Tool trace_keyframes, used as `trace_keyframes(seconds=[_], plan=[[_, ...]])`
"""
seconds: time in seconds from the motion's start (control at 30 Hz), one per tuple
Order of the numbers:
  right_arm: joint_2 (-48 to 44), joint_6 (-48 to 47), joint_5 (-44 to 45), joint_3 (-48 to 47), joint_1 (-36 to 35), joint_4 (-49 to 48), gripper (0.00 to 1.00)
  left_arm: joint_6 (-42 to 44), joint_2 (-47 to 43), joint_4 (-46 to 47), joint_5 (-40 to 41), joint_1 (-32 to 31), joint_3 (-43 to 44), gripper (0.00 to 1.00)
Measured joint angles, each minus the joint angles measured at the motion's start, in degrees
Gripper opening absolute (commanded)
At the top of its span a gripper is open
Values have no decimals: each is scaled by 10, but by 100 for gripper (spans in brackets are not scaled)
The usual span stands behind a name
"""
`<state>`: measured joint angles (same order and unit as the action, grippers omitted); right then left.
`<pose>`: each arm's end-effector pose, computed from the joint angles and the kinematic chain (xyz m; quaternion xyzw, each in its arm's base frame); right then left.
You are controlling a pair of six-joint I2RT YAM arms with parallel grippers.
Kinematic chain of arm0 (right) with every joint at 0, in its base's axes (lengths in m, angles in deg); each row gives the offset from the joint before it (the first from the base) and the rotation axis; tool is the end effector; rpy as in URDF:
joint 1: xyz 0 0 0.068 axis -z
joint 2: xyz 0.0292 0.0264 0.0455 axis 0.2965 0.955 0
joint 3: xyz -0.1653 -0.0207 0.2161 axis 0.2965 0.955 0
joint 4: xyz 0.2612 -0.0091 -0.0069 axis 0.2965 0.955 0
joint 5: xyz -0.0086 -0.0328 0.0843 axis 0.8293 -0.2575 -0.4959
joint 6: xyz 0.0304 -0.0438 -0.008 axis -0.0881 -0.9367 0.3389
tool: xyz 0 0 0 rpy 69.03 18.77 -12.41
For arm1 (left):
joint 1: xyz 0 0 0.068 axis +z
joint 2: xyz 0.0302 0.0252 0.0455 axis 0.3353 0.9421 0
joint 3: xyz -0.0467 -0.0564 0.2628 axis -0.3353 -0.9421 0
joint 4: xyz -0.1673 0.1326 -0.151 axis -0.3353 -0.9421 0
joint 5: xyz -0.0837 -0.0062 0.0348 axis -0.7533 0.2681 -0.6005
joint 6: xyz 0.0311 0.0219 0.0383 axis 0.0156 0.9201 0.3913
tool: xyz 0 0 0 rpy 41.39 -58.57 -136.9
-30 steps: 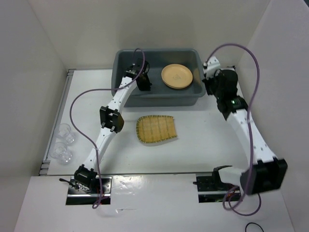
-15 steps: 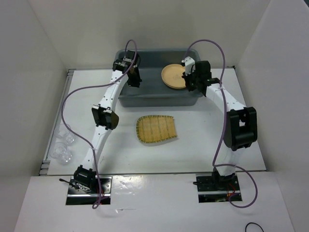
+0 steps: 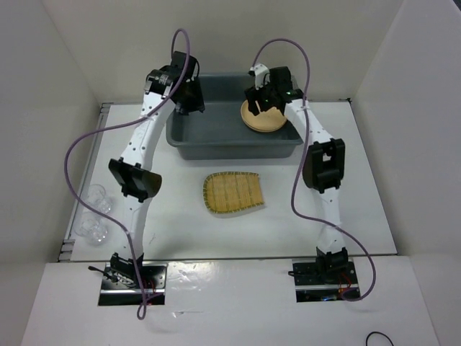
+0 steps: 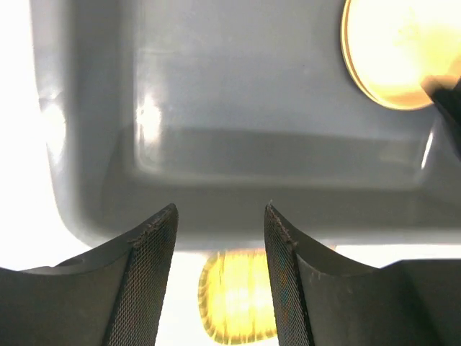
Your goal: Place the mixed dishes into the plastic bin
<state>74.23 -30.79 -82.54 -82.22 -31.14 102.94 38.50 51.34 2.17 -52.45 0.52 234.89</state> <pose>0.5089 0.1356 0.2849 -0.3084 0.8240 0.0990 0.4648 0.4513 -0.1506 0.3801 -0.1368 0.9194 -0.0982 0.3554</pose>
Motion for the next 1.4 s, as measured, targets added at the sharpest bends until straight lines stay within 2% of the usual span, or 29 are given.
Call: trace_keyframes(seconds=[0.1, 0.2, 0.23, 0.33, 0.43, 0.57, 0.63, 0.77, 0.8, 1.0, 1.13, 1.4], plan=[[106, 1, -8, -132, -14, 44, 72, -2, -84, 5, 36, -16, -81, 59], [254, 3, -7, -348, -23, 136, 86, -3, -151, 7, 63, -29, -175, 59], [303, 2, -4, -420, -27, 148, 86, -4, -173, 13, 69, -32, -218, 60], [332, -2, 12, -419, -36, 185, 86, -5, -253, 49, 69, -24, -379, 68], [377, -4, 19, -500, -44, 214, 86, -7, -343, 102, 45, 9, -553, 70], [389, -8, 33, -522, -55, 238, 86, -13, -424, 134, 14, 73, -683, 70], [395, -15, 42, -532, -58, 246, 84, -17, -440, 145, 8, 93, -709, 70], [409, -37, 59, -551, -63, 259, 53, -16, -443, 164, -8, 97, -722, 70], [411, -42, 66, -553, -63, 260, 42, -16, -443, 168, -12, 98, -722, 70], [411, -58, 83, -561, -66, 267, 23, -2, -443, 185, -26, 116, -722, 70], [411, -63, 93, -564, -72, 263, 18, 0, -443, 188, -32, 127, -722, 70], [411, -62, 67, -566, -88, 261, 20, 12, -443, 191, -40, 140, -724, 70]])
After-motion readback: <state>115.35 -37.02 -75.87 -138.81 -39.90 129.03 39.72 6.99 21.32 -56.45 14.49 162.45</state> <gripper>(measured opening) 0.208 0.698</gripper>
